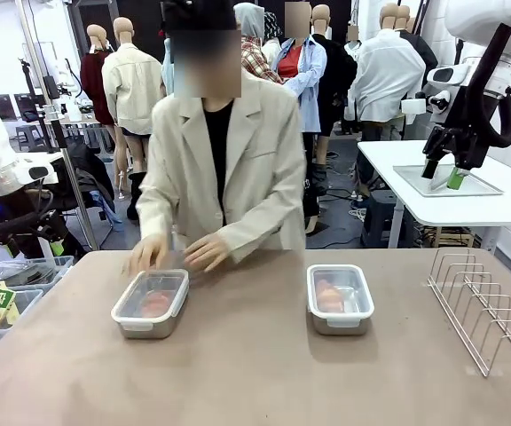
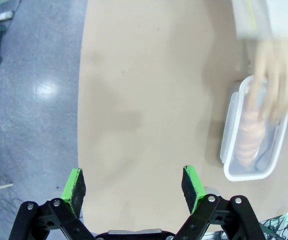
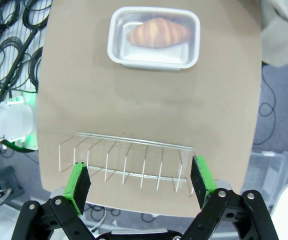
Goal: Place the bread in airtight containers.
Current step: Release when the human grabs the Airtight Container lid.
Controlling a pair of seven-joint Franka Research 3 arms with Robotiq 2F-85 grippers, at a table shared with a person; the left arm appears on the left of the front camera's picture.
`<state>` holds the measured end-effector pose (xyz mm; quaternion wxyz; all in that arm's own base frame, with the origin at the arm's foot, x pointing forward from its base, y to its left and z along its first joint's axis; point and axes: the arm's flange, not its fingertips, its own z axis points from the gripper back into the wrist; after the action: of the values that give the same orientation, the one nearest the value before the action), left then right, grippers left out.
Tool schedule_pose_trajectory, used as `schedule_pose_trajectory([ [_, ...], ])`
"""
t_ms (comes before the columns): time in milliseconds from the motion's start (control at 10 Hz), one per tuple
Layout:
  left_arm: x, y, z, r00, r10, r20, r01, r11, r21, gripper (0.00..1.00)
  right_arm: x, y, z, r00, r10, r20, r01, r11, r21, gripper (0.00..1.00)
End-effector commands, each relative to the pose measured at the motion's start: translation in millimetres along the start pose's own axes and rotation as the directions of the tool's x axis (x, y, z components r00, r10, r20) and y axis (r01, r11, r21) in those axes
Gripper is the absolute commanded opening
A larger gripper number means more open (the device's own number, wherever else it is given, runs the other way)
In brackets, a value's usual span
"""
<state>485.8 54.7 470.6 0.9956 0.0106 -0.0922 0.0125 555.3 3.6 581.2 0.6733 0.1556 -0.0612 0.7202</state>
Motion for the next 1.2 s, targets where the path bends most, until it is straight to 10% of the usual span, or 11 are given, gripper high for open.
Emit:
schedule_pose_trajectory([
  [0,0.2,0.3,1.7,1.0,0.008,0.003,-0.008,1.0,0.007,1.0,0.2,-0.5,-0.4,1.0,0.002,-0.019,-0.002,1.0,0.01,1.0],
  [1100,0.2,0.3,1.7,1.0,0.008,0.003,-0.008,1.0,0.007,1.0,0.2,-0.5,-0.4,1.0,0.002,-0.019,-0.002,1.0,0.01,1.0],
])
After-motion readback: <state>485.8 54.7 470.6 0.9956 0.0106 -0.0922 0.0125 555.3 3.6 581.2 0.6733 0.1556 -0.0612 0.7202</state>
